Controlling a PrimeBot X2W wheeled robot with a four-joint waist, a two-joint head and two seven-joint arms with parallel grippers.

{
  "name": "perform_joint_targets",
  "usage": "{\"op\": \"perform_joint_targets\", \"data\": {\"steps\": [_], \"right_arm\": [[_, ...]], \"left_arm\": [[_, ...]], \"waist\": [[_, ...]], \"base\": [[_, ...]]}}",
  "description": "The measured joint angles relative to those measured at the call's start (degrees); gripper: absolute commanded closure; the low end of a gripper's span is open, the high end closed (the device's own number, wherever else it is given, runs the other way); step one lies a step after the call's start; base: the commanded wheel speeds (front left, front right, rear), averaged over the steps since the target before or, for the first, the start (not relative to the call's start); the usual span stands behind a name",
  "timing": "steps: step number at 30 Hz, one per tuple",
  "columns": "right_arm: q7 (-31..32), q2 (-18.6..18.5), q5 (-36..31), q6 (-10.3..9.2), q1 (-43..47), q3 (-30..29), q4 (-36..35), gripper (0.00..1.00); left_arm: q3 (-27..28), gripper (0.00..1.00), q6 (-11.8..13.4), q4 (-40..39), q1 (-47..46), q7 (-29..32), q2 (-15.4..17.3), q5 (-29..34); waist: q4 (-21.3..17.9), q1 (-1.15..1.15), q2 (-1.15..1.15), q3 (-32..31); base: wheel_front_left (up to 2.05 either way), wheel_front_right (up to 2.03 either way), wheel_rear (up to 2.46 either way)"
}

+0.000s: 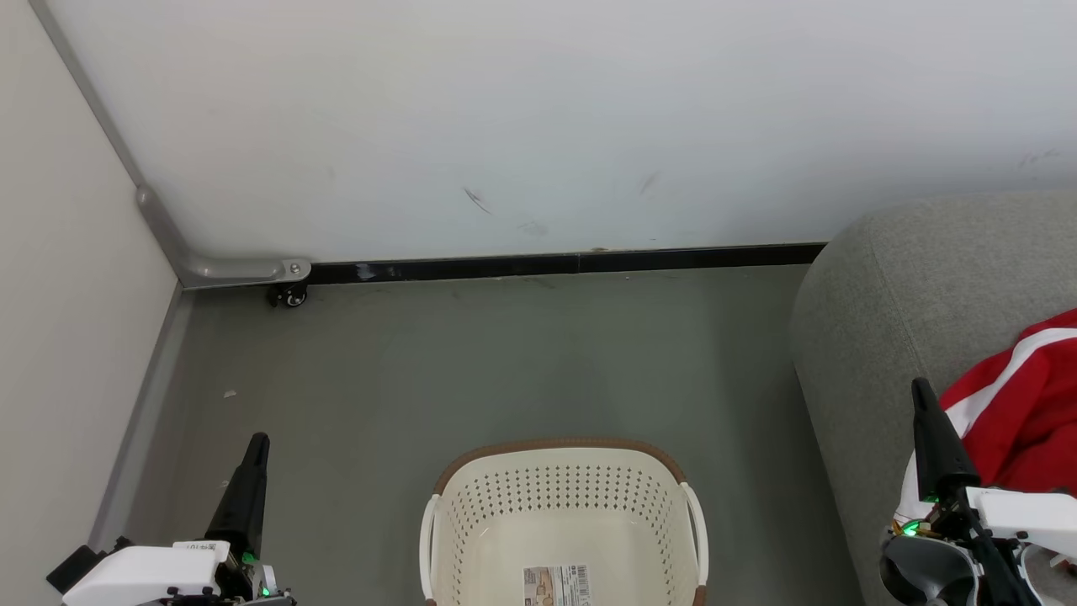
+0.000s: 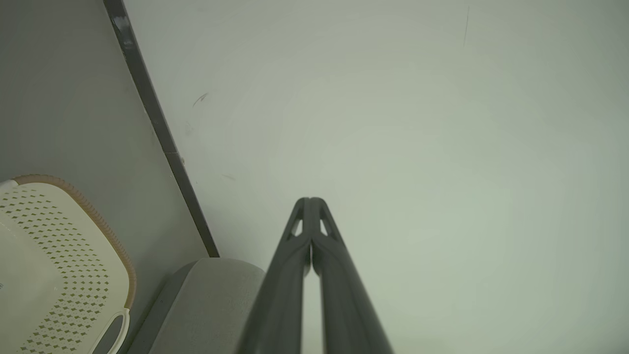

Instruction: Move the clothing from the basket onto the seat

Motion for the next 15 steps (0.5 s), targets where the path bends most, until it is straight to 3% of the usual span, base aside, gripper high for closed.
{"op": "perform_joint_targets", "data": {"steps": [15], "right_arm": [[0.0,0.0,0.0,0.00,0.0,0.0,0.0,1.00]], "left_arm": [[0.0,1.00,0.0,0.1,0.0,0.0,0.0,0.0]], "waist": [[0.0,-0.01,0.00,0.0]], "base": [[0.00,0.00,0.00]]}}
